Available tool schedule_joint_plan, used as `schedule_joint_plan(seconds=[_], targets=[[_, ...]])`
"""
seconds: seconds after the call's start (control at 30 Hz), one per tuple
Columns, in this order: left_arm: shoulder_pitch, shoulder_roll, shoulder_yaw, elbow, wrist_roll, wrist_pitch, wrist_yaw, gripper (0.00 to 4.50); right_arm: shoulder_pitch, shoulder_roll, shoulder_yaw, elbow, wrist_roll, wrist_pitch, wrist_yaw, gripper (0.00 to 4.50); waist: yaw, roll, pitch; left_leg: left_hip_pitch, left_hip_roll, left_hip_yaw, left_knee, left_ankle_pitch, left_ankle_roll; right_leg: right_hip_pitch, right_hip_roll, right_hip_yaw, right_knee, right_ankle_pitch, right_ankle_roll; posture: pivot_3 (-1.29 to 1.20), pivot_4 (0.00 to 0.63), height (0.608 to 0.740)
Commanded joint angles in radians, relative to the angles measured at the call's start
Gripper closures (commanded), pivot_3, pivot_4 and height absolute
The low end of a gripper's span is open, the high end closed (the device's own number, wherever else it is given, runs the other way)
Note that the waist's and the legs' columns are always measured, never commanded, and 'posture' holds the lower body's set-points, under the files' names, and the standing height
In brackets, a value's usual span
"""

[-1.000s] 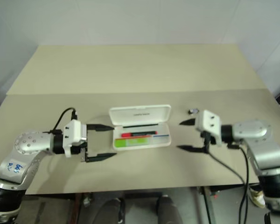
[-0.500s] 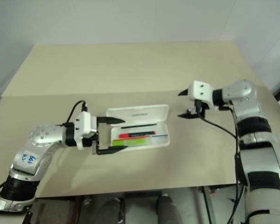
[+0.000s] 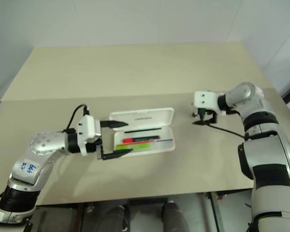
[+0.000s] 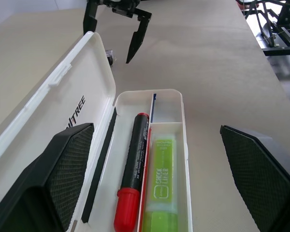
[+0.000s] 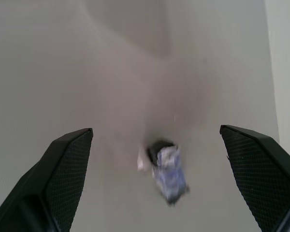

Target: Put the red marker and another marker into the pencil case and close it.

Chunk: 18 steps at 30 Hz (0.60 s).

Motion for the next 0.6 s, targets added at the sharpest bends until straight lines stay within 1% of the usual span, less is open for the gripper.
schedule_joint_plan(seconds=[0.03,0.13,0.27,0.6], targets=[[0.001,0.0,0.019,-0.047,-0.014,0.001,0.014,0.0,-0.053,-0.02,0.01,0.006,-0.044,0.008,-0.063,0.04,-0.001,0.001,0.0,0.0,0.0,0.0,0.0,0.0,0.0,0.0,0.0,0.0,0.0,0.0,0.0,0.0,0.15,0.74],[-0.005,-0.001,0.017,-0.048,-0.014,0.003,0.019,0.0,-0.061,-0.016,0.026,0.016,-0.09,0.017,-0.122,0.04,-0.001,0.001,0.0,0.0,0.0,0.0,0.0,0.0,0.0,0.0,0.0,0.0,0.001,0.0,0.0,0.0,0.15,0.74],[-0.005,0.001,0.021,-0.052,-0.014,0.005,0.021,0.0,-0.069,0.0,0.031,0.026,-0.11,0.045,-0.147,0.04,-0.001,0.001,0.0,0.0,0.0,0.0,0.0,0.0,0.0,0.0,0.0,0.0,0.001,0.0,0.0,0.0,0.15,0.74],[0.007,0.01,0.03,-0.077,-0.022,0.011,0.02,0.0,-0.063,0.035,0.048,0.037,-0.159,0.068,-0.138,0.04,-0.001,0.001,0.0,0.0,0.0,0.0,0.0,0.0,-0.001,0.0,0.0,0.0,0.002,0.0,0.0,0.0,0.15,0.74]])
